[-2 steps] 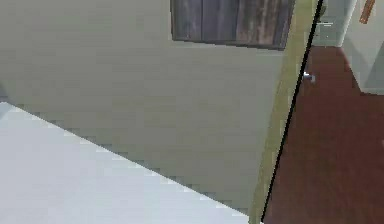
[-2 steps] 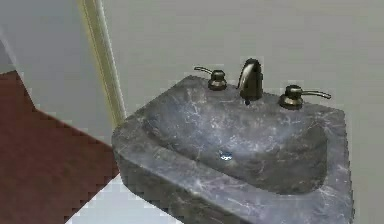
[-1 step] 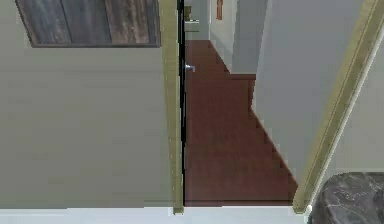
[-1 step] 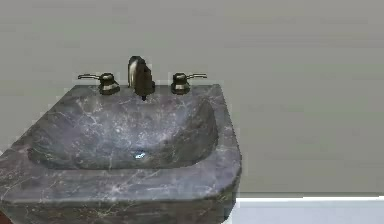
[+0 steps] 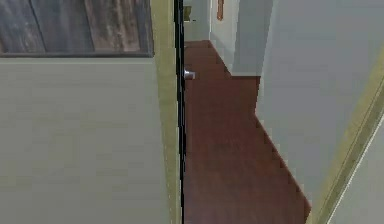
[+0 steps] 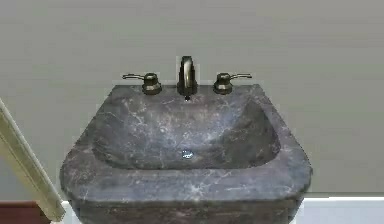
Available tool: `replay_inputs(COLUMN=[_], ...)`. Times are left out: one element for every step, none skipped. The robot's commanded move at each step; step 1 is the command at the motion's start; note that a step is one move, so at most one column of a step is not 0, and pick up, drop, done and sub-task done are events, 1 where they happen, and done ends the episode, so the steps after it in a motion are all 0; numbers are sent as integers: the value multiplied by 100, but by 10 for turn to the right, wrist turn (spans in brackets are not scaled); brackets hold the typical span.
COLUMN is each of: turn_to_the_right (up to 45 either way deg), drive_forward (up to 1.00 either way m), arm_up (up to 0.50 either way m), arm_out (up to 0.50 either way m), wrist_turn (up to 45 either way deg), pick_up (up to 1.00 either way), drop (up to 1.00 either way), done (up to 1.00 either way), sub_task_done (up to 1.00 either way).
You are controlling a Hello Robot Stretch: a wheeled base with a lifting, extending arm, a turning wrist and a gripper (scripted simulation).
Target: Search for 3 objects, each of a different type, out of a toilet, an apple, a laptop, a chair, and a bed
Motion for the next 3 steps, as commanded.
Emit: replay_inputs(turn_to_the_right=[-450,-450,0], drive_forward=[0,0,25], arm_up=[0,0,0], arm_out=[0,0,0], wrist_turn=[0,0,0], pick_up=[0,0,0], drop=[0,0,0], done=[0,0,0], sub_task_done=[0,0,0])
